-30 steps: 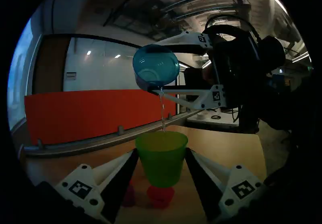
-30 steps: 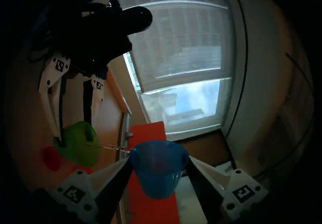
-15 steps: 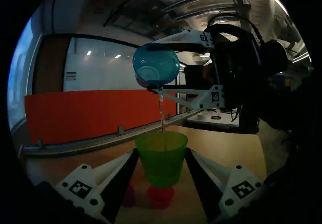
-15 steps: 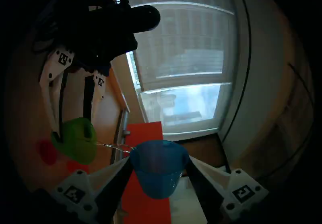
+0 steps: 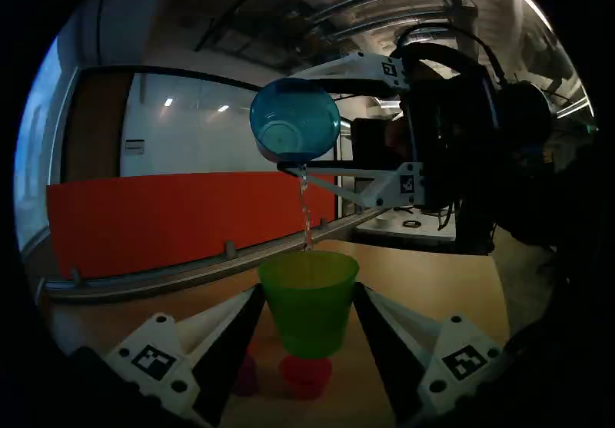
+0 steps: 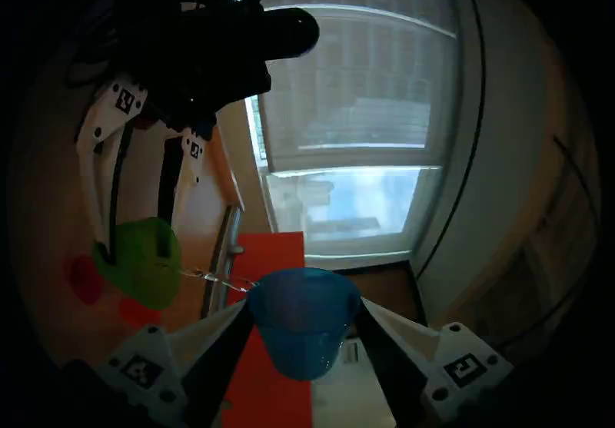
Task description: Pour water
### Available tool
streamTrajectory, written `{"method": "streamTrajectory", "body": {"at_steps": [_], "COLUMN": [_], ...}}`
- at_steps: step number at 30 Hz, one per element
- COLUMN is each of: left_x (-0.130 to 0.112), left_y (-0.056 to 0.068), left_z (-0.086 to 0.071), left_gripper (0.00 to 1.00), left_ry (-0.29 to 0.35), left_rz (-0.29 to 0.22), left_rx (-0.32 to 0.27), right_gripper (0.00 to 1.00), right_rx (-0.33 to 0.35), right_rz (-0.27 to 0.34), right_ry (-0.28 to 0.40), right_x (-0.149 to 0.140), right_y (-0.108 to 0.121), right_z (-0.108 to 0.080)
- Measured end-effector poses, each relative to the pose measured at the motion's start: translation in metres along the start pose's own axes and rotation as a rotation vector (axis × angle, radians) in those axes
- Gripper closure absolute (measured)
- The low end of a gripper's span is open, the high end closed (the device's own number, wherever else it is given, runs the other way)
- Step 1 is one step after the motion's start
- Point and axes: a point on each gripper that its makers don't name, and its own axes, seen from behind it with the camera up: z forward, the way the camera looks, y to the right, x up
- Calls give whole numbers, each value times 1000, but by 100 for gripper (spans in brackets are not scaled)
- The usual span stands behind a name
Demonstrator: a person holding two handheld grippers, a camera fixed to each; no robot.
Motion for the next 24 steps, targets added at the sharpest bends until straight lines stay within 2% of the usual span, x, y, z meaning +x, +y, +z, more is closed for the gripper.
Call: {"method": "streamTrajectory", "body": {"at_steps": [24], "left_x": [4], "left_y": [0], "left_z": [0], "left_gripper": [17], "left_ry": [9], "left_rz": [-4], "left_rx": [1], "right_gripper": [9], "right_rx": [-28], "right_rz": [-142], "right_ry": [3], "right_x": [6], "right_y": [8], "right_z": [2]}}
